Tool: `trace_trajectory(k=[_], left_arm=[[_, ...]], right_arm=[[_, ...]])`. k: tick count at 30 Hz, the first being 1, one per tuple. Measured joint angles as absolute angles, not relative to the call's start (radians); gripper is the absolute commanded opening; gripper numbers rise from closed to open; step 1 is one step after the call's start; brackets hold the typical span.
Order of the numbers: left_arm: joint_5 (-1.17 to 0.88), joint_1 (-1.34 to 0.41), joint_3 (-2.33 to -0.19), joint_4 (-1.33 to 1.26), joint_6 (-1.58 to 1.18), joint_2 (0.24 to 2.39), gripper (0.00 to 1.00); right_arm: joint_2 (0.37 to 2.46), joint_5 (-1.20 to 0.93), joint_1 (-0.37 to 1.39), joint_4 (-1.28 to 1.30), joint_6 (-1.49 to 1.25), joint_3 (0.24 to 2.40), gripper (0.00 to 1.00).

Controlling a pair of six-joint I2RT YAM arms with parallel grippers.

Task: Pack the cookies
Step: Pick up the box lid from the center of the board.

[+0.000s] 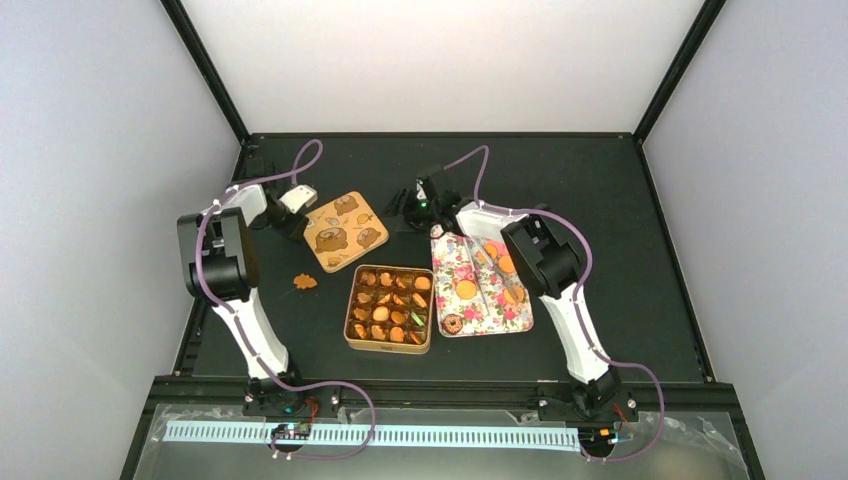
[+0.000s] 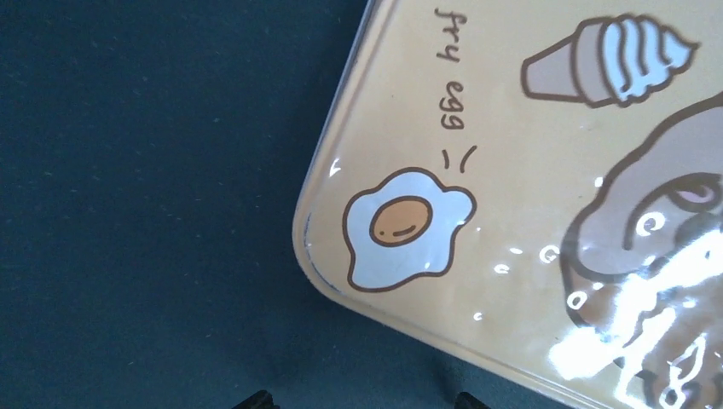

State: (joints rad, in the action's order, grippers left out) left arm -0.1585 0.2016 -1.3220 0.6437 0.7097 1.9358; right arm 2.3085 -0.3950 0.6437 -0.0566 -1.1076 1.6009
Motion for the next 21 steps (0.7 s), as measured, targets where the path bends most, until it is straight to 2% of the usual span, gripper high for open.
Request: trace_trajectory(k=[5, 14, 21], left_arm=[[-0.149, 0.191, -1.346, 0.639, 0.724, 1.972, 0.55], [-0.150, 0.132, -1.372, 0.654, 0.799, 1.993, 0.55], [-0.141, 0.099, -1.381, 0.673, 0.865, 1.997, 0.54]], right_arm=[[2.377, -0.397, 0.644, 0.003, -1.109, 1.709, 0.68], [2.390, -0.426, 0.645, 0.017, -1.155, 1.727, 0.68], [2.399, -0.506, 0.644, -0.219, -1.282, 1.617, 0.64]])
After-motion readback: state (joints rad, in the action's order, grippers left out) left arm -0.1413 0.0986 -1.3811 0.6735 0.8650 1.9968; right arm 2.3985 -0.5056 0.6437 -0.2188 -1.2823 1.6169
